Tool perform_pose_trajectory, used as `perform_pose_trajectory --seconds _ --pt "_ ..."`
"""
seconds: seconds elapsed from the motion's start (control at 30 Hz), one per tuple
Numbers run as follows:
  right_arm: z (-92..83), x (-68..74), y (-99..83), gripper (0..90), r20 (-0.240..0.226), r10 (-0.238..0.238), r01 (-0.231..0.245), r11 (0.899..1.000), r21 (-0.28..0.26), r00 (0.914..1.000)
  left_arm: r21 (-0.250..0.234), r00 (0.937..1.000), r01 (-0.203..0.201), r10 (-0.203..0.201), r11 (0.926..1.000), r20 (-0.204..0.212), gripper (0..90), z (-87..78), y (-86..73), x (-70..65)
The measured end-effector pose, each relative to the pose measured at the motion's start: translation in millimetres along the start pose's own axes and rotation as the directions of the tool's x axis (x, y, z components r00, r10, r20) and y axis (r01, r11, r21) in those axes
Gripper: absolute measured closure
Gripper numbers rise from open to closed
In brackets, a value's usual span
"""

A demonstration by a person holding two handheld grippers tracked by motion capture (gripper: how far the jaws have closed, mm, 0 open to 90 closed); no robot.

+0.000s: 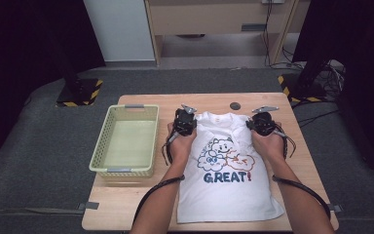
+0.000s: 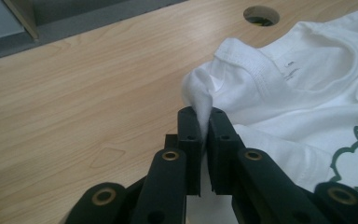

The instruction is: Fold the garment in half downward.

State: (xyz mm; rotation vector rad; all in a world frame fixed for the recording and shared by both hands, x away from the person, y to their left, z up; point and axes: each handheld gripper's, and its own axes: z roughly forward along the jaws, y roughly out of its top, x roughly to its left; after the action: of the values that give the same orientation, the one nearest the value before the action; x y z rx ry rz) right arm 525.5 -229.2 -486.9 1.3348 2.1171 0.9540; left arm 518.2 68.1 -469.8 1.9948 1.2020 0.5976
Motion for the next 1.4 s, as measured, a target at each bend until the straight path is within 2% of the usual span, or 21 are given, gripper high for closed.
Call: perform_pose_trajectory --seconds 0.2,0.5,0.6,0.77,0.93,1.13,1.4 --pt "-18.4 4.0 7.0 87.1 0.002 -0.031 0.031 0.999 -0.026 0.9995 -0.023 0.9999 -0.006 0.006 0.9997 -0.013 86.0 -15.5 8.1 -5.7" --pt "-57.4 -8.8 39.6 87.2 0.036 -0.079 0.082 0.993 -0.08 0.9962 -0.071 0.9994 -0.022 0.02 0.9973 -0.027 86.1 -36.0 28.0 -18.2" --pt "-65.1 -13.2 48.1 87.2 0.048 -0.078 0.083 0.992 -0.093 0.9958 -0.085 0.999 -0.029 0.026 0.996 -0.036 86.1 -40.5 35.1 -19.6" --pt "-71.5 -12.3 57.9 87.2 0.046 -0.086 0.091 0.989 -0.118 0.9953 -0.119 0.9987 -0.032 0.027 0.9924 -0.043 86.1 -49.0 44.0 -16.8" --pt "-74.7 -11.5 51.8 87.2 0.046 -0.094 0.099 0.989 -0.113 0.9945 -0.122 0.9987 -0.035 0.03 0.9919 -0.041 86.2 -55.9 39.7 -13.4" --pt "-87.6 -3.0 35.0 87.2 0.029 -0.11 0.113 0.986 -0.123 0.9935 -0.117 0.9983 -0.051 0.048 0.9918 -0.033 86.1 -66.2 28.1 -19.8" --pt "-112.0 7.0 4.4 87.2 -0.005 -0.127 0.125 0.983 -0.131 0.9919 -0.091 0.9972 -0.075 0.075 0.9931 -0.001 86.1 -84.5 6.7 -42.7"
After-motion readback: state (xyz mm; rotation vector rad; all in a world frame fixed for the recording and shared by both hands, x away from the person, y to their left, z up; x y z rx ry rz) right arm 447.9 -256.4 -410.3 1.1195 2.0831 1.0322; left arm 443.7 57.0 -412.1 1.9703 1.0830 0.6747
